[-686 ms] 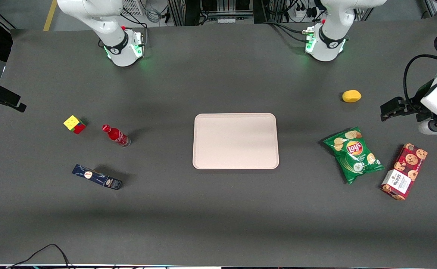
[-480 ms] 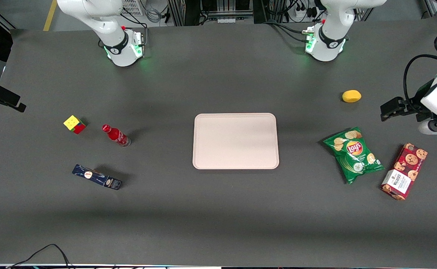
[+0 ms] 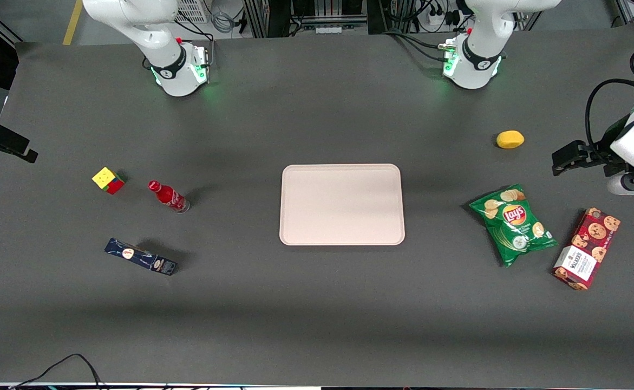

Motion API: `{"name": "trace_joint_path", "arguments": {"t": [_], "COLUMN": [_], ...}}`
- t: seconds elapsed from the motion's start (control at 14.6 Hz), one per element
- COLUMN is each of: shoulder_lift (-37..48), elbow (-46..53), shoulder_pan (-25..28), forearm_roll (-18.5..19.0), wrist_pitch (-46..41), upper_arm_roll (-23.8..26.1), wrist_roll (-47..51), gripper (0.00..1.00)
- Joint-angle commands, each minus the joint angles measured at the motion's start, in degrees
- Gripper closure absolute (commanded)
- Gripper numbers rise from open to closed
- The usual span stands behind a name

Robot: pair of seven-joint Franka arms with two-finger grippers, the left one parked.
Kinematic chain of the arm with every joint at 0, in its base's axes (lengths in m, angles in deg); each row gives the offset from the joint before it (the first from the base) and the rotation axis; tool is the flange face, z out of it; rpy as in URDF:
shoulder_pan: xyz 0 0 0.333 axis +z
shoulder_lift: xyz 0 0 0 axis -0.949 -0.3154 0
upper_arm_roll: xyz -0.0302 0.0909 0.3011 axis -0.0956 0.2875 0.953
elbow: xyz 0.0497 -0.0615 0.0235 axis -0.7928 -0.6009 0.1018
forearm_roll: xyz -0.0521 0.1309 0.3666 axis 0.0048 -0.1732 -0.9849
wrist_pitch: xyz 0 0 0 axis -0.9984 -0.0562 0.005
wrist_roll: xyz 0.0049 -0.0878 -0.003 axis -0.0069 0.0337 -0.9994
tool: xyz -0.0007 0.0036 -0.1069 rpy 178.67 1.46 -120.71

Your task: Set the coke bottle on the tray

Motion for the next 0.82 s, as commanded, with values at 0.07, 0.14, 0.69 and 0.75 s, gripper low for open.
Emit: {"name": "trace_joint_path", "arguments": {"t": [0.07,0.14,0.69,0.75], "shoulder_lift": [0.1,0.1,0.8,0.8], "elbow": [-0.7,-0.8,-3.2,-3.9], "shoulder_pan": [0.1,0.6,13.1,13.1], "forearm_roll": [0.4,0.4,0.3,0.3], "wrist_pitch": [-0.5,-1.2,-3.7,-3.7], "upper_arm_roll": [0.1,0.2,-1.2,-1.1], "wrist_roll": [-1.3,-1.2,-0.2,-0.3], "gripper": [0.00,0.00,0.00,0.00]}}
